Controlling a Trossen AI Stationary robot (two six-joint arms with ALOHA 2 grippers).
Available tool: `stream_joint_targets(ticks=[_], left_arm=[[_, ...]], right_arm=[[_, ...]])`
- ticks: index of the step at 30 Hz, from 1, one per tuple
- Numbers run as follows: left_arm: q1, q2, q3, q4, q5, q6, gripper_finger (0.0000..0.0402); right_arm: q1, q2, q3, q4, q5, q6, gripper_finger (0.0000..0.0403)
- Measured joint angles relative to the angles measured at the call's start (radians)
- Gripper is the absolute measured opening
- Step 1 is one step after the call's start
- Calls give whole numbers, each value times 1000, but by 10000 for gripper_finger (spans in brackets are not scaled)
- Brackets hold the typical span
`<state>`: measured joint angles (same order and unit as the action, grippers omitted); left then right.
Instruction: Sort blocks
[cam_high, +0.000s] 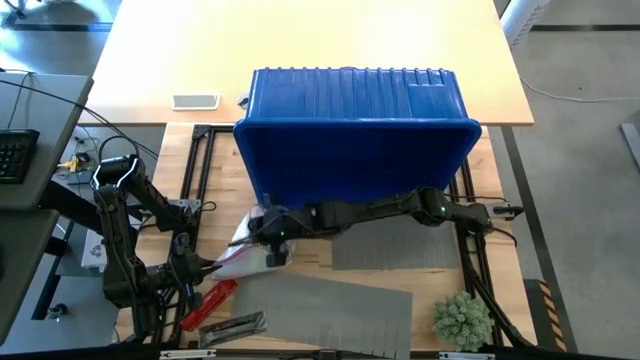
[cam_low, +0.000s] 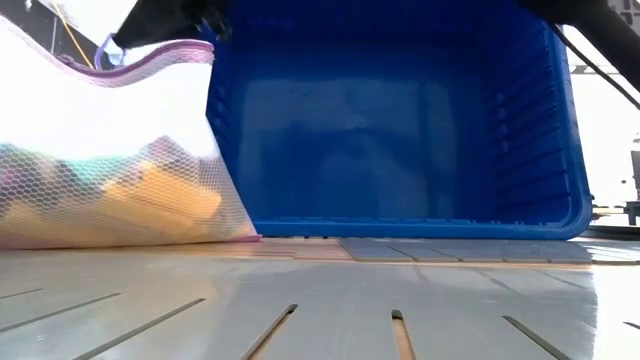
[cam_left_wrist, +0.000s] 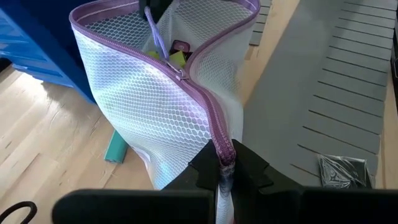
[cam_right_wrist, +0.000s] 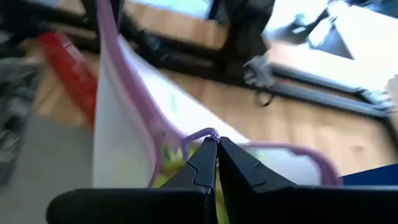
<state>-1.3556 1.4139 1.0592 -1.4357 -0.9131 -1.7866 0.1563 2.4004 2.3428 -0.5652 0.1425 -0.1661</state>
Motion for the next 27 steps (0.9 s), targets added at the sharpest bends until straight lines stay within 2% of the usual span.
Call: stream_joint_targets(ticks=[8, 13, 15, 22, 24, 27], left_arm=[[0, 0, 0, 1, -8, 0, 0], [-3, 0, 0, 15, -8, 1, 0], [-3, 0, 0, 20, -8, 1, 0], [-13, 0, 0, -6, -1, -34, 0], [-15, 0, 0, -22, 7, -61, 0], [-26, 0, 0, -36, 5, -88, 0]], right_arm=[[65, 66, -1, 252, 337, 25, 0], [79, 117, -2, 387, 618, -41, 0], [83, 119, -3, 390, 704, -80, 0], [112, 104, -3, 356, 894, -228, 0], [115, 98, -3, 322, 970, -257, 0], [110, 93, -1, 247, 1022, -256, 0]])
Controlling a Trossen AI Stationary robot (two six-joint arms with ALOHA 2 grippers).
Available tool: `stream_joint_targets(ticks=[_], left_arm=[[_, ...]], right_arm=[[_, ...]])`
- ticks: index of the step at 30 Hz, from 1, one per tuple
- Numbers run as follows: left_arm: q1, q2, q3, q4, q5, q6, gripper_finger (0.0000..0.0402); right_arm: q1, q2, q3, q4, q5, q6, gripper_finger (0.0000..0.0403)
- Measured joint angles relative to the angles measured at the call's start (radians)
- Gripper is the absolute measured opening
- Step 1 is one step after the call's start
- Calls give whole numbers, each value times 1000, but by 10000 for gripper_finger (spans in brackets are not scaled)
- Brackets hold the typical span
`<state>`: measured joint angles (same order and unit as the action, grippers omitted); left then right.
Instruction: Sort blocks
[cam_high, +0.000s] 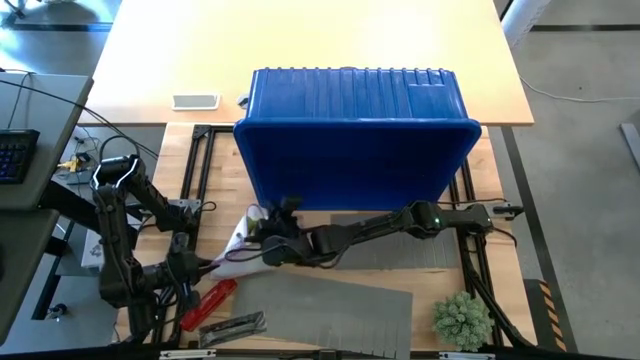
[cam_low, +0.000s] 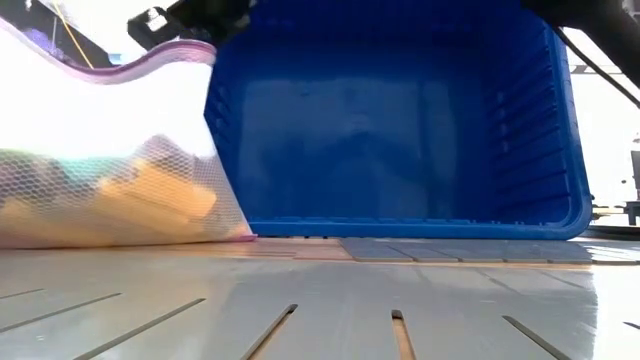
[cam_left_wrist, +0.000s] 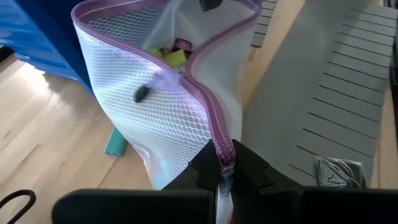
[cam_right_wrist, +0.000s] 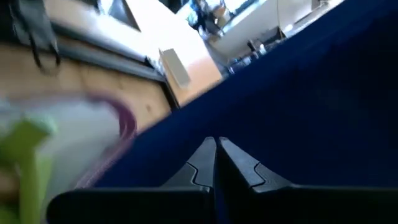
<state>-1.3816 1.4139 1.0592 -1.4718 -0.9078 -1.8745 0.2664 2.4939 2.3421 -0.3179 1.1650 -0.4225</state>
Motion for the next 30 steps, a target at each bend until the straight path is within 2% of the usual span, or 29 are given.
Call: stream_joint_targets(ticks=[3, 5, 9, 14, 17, 19, 24, 28, 30], left_arm=[[-15, 0, 0, -5, -16, -20, 0], [-23, 0, 4, -21, -17, -34, 0], [-23, 0, 4, -30, -16, -35, 0], [-19, 0, 4, -26, -24, -16, 0], [-19, 0, 4, -22, -31, -17, 0], [-19, 0, 4, -20, -33, -15, 0], [-19, 0, 4, -19, -42, -6, 0], [-19, 0, 5, -15, -45, -6, 0], [-18, 0, 5, -6, -45, -2, 0]], right_arm=[[-6, 0, 0, -118, 13, 47, 0], [-6, -2, 0, -177, -37, 109, 0], [-4, -15, 0, -159, -360, 199, 0], [1, -16, 0, -10, -638, 175, 5], [-11, -16, 0, 28, -823, 199, 28], [-17, -16, 0, 41, -868, 183, 54], [-40, -3, 0, 53, -894, 164, 118], [-62, 14, -1, 54, -1012, 170, 132], [-69, 19, 0, 67, -1008, 191, 133]])
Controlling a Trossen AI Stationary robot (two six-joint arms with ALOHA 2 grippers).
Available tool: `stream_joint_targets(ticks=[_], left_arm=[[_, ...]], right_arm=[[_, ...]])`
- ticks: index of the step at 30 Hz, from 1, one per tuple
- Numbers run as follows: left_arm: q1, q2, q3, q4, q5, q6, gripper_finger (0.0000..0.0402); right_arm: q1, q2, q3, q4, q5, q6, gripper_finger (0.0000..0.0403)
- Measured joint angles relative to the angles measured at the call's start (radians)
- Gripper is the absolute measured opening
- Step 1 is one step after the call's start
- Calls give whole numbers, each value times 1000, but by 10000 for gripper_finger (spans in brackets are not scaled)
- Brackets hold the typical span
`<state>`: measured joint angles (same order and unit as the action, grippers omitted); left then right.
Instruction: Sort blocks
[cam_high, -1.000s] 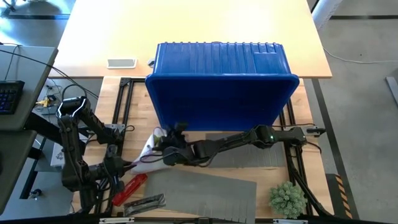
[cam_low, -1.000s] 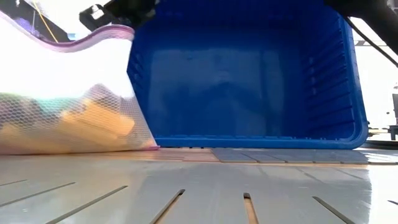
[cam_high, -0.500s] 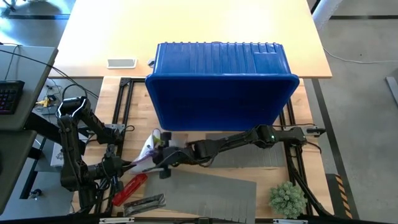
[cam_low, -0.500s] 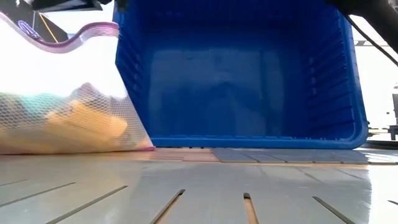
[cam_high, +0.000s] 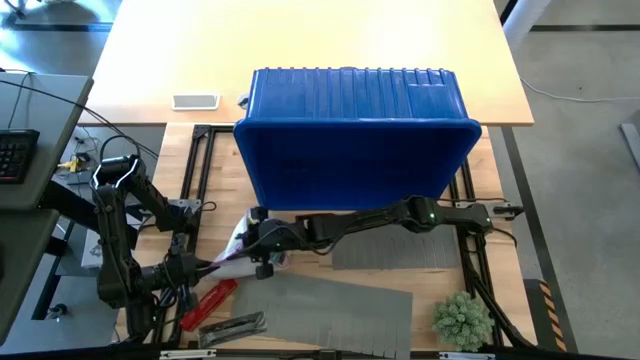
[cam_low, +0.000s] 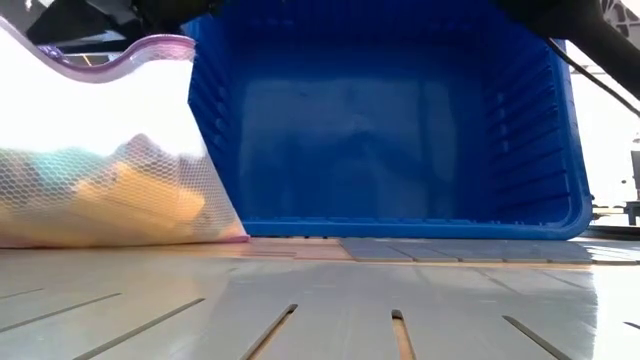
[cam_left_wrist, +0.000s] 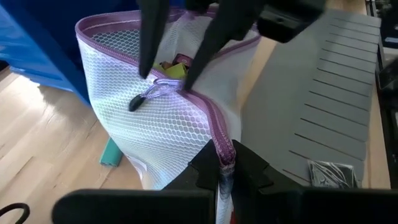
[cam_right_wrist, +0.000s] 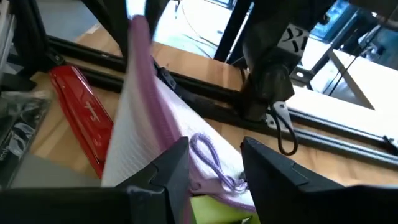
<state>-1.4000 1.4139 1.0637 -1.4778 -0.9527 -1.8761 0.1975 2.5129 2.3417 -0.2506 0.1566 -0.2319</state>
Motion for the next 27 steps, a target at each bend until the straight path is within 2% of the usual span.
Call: stream_joint_targets(ticks=[3, 7, 14, 18, 23, 27], left_arm=[[0, 0, 0, 42, -1, 62, 0], [6, 0, 0, 82, -3, 156, 0], [31, 0, 0, 92, -3, 195, 0], [33, 0, 0, 93, -2, 195, 0], [33, 0, 0, 93, 0, 180, 0], [33, 0, 0, 92, 14, 177, 0]], right_arm=[[-12, 8, 0, 7, -4, 30, 133], [-27, 11, 0, 1, -60, 54, 133], [-35, 11, 0, -38, -79, 65, 130], [-34, 17, 0, -75, -24, 53, 96], [-34, 20, 0, -127, 13, 48, 14], [-34, 11, 0, -155, 113, -6, 10]])
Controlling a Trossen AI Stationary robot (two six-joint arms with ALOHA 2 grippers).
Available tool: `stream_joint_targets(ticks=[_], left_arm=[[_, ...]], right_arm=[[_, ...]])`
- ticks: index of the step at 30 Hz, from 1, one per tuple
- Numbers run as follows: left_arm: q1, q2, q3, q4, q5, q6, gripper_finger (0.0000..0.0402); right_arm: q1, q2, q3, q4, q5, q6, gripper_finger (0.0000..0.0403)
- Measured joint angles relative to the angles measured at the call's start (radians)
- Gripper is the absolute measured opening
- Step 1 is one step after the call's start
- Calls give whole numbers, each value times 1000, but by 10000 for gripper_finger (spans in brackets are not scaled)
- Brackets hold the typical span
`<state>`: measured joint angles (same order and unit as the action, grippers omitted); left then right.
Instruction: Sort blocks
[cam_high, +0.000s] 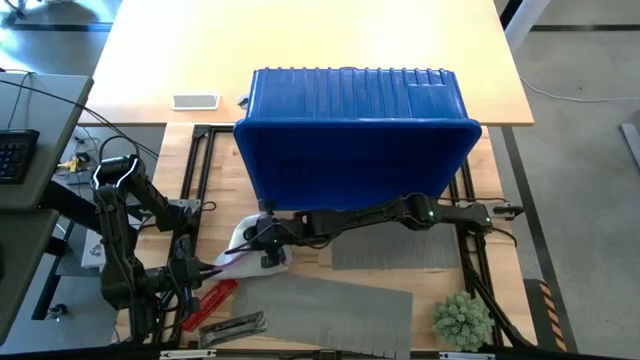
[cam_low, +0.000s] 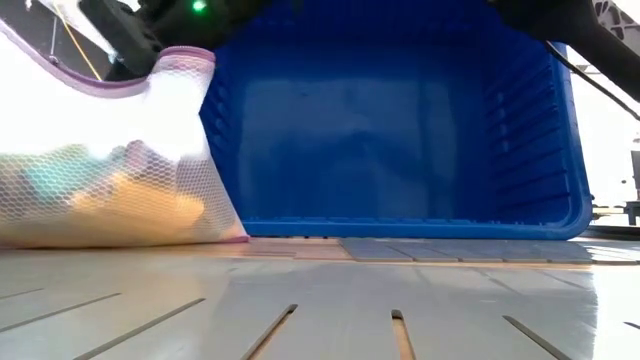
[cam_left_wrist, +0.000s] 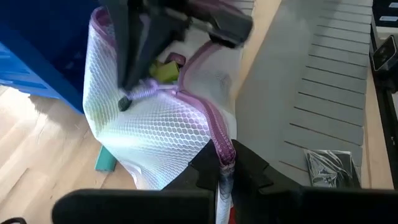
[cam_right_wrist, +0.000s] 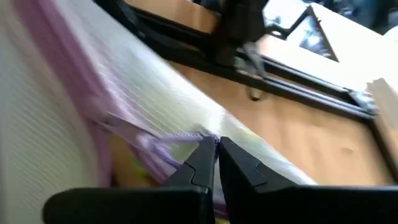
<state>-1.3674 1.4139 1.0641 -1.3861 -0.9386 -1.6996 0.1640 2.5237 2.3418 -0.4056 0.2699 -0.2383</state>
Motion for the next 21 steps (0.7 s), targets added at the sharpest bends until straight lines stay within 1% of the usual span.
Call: stream_joint_targets(ticks=[3, 5, 12, 13, 17, 21], left_arm=[[0, 0, 1, 1, 13, -12, 0], [-2, 0, 1, 0, 14, -16, 0], [-2, 0, 1, -3, 16, -7, 0], [-2, 0, 1, -5, 16, -7, 0], [-2, 0, 1, -4, 16, -8, 0], [-2, 0, 1, -2, 16, -8, 0]], right_arm=[[1, -26, 0, -29, 62, -45, 2], [2, -51, 0, -49, 71, -58, 4], [2, -96, 0, -96, -70, -84, 5], [2, -96, 0, -99, -64, -84, 4], [3, -96, 0, -102, 32, -81, 1], [6, -96, 0, -97, 58, -78, 0]])
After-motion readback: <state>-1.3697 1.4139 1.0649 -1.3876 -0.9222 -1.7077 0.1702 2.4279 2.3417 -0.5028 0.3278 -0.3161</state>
